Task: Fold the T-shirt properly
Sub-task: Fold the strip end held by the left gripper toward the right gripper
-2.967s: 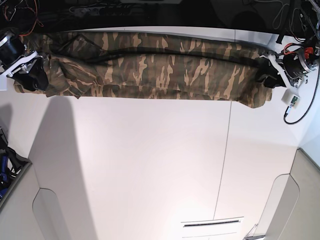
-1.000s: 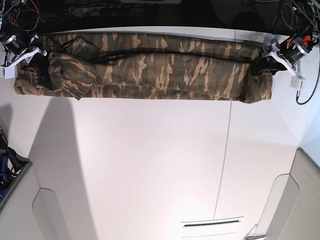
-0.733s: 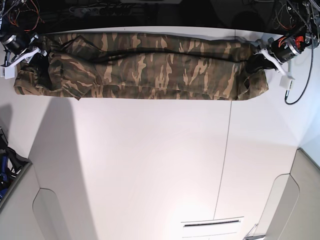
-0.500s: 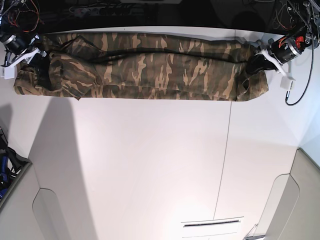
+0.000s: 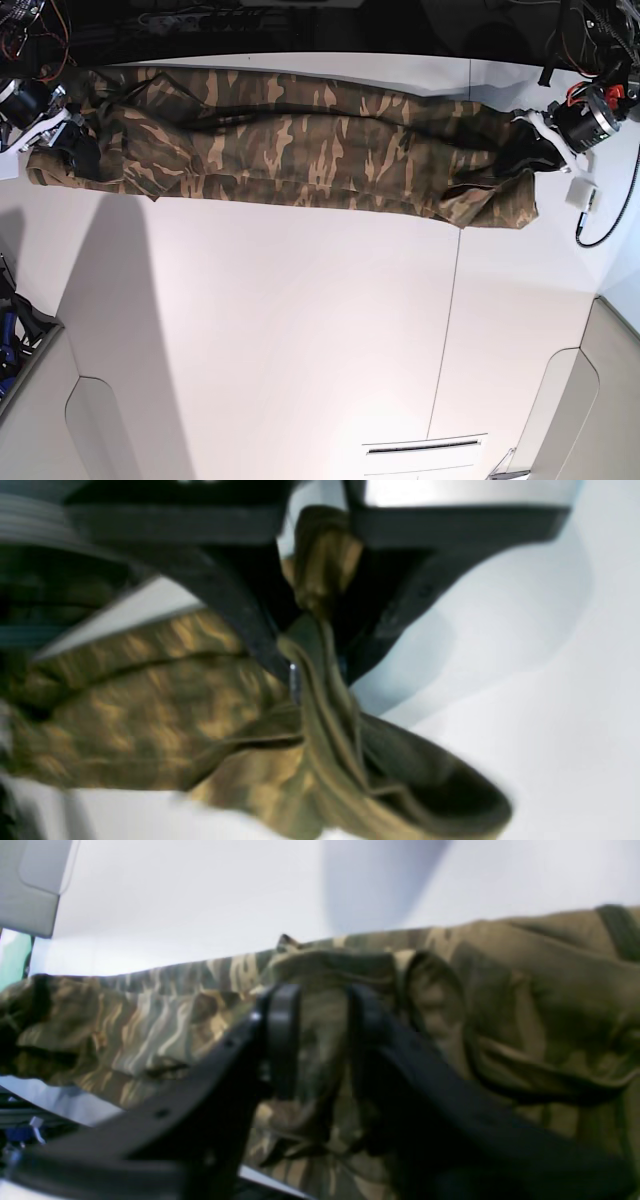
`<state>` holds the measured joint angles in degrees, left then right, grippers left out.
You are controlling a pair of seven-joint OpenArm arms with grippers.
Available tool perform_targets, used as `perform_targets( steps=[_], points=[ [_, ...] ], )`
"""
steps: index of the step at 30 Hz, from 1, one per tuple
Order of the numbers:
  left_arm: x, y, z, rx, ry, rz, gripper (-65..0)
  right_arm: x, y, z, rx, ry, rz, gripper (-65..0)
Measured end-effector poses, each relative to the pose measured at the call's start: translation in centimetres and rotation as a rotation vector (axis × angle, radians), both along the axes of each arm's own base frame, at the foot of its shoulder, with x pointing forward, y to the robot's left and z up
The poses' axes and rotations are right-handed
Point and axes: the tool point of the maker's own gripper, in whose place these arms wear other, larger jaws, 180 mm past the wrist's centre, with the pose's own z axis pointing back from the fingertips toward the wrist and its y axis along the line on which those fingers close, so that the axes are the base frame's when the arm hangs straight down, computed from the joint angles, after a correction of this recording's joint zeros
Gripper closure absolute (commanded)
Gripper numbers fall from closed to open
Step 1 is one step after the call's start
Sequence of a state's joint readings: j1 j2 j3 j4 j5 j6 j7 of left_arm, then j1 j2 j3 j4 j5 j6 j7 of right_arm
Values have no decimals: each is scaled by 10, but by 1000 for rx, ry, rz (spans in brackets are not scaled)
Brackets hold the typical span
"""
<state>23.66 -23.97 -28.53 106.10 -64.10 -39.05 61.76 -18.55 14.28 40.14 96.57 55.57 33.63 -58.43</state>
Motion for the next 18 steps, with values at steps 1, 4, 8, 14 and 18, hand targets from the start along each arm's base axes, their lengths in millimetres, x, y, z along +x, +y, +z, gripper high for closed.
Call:
perform_targets(
  steps=[1, 4, 8, 14, 18],
  points=[
    [-1, -7, 6, -11, -7, -25, 0, 0, 0, 1, -4, -3, 2, -185],
    [0, -23, 27, -29, -54, -85, 0, 2, 1, 5, -12, -12, 9, -185],
    [0, -46, 45, -42, -111, -149, 0, 2, 1, 5, -13, -13, 10, -185],
    [-12, -110, 35, -164, -89, -250, 0, 2, -1, 6, -15, -15, 2, -185],
    [-13, -152, 27, -186, -98, -307, 0, 0, -18, 11, -35, -27, -46, -197]
  ],
)
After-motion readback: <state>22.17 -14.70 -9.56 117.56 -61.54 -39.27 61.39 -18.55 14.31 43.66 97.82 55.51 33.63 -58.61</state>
